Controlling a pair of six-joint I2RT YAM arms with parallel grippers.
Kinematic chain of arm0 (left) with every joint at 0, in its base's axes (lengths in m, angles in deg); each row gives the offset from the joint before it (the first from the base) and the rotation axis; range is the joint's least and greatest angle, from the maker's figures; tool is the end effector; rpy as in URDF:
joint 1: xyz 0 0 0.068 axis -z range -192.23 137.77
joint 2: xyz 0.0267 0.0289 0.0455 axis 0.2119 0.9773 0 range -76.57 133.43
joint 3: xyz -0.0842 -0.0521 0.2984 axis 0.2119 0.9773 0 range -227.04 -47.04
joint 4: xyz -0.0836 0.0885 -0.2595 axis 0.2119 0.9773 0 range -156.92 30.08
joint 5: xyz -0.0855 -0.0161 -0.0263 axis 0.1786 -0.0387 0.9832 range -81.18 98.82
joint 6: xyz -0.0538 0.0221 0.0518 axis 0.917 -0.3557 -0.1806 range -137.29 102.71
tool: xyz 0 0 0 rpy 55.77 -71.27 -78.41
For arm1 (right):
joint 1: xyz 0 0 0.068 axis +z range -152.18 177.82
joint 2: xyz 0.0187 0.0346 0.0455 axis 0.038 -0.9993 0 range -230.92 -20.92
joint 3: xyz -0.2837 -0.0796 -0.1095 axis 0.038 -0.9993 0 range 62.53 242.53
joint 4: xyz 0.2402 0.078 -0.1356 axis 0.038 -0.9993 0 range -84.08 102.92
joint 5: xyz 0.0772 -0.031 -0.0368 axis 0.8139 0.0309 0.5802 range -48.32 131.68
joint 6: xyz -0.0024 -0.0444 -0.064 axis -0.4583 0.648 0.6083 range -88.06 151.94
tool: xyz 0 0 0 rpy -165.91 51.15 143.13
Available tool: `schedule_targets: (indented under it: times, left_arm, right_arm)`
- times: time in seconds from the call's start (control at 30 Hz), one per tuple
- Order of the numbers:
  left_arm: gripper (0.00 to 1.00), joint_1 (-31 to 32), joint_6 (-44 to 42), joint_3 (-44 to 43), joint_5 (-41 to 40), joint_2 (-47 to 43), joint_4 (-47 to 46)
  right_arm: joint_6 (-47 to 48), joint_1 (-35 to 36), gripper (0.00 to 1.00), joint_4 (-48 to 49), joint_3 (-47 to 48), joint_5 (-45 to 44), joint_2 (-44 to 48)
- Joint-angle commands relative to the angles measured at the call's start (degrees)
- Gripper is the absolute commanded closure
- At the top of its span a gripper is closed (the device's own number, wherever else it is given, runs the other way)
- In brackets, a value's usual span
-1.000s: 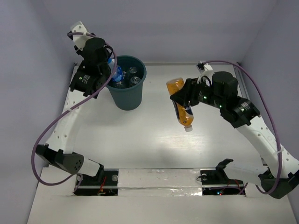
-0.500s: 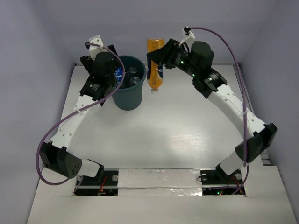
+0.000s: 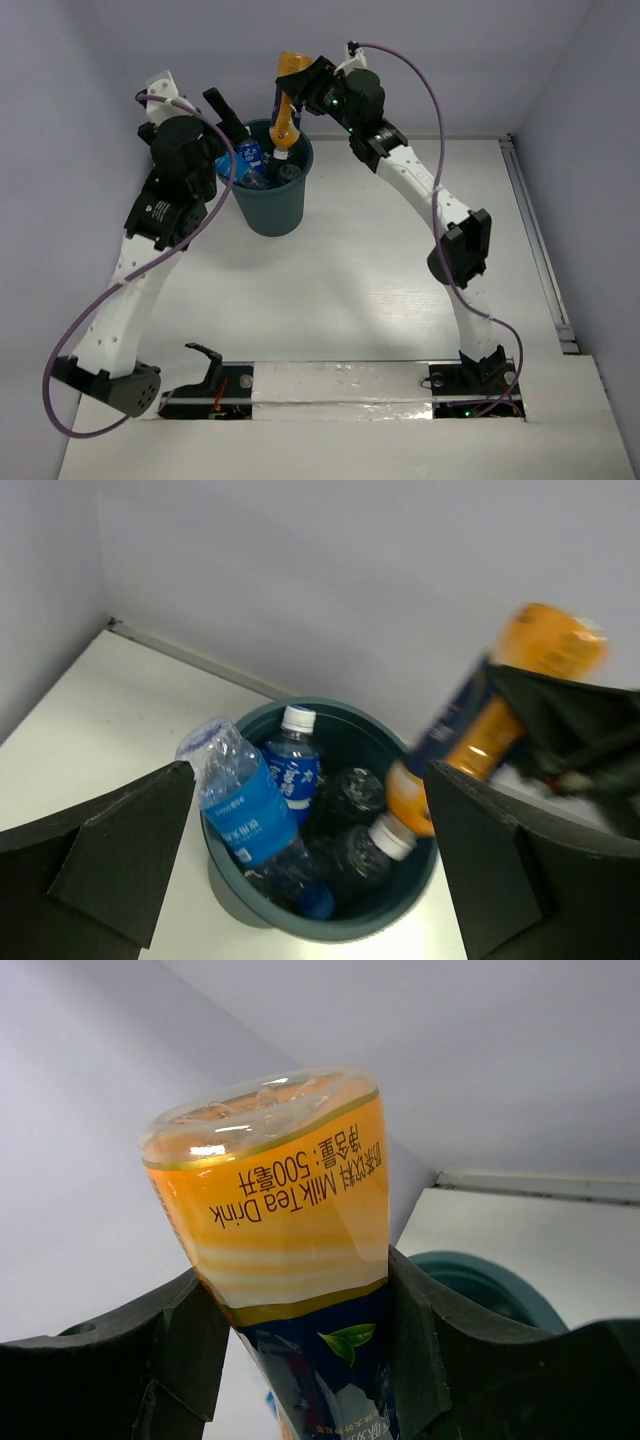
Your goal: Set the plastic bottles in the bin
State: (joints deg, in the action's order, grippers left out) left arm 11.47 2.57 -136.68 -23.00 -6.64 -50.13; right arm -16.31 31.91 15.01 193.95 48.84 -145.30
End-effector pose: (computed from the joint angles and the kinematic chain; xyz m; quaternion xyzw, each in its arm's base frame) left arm 0.2711 -0.0806 0.5565 -0.1764 0.6688 -0.0833 0.7174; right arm 0.4872 0.3398 0.4817 0.0326 0.6483 0.5305 0.5451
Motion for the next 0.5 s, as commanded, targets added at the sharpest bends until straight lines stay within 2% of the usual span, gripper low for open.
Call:
schedule_targets:
  times: [0.0, 0.17, 0.23, 0.27, 0.3, 0.47]
  left_arm:
    - [0.01, 0.2, 3.78, -0.98, 4.04, -4.18, 4.12]
    - [0.01, 0.2, 3.61, -1.67, 5.71, -7.18, 7.1]
    - [0.01, 0.2, 3.96, -3.07, 6.76, -7.44, 10.0]
    - [0.01, 0.2, 4.66, -3.25, 8.07, -7.53, 10.71]
    - [0.01, 0.2, 5.19, -3.17, 8.69, -7.88, 12.02]
    - [0.01, 0.2, 7.12, -0.18, 11.07, -10.86, 12.73]
  right_arm:
    - [2.8, 1.95, 0.41, 0.29, 9.55, -0.92, -4.63]
    - [7.02, 4.76, 0.38, 0.9, 2.81, -3.55, -3.16]
    - [9.22, 4.76, 0.33, -0.14, -0.62, -4.08, -1.84]
    - [10.27, 5.37, 0.3, -0.76, -1.33, -4.26, -1.49]
    - [12.19, 5.38, 0.21, -1.47, -2.21, -4.34, -1.13]
    - [15.2, 5.9, 0.07, -4.37, -3.97, -4.87, 2.9]
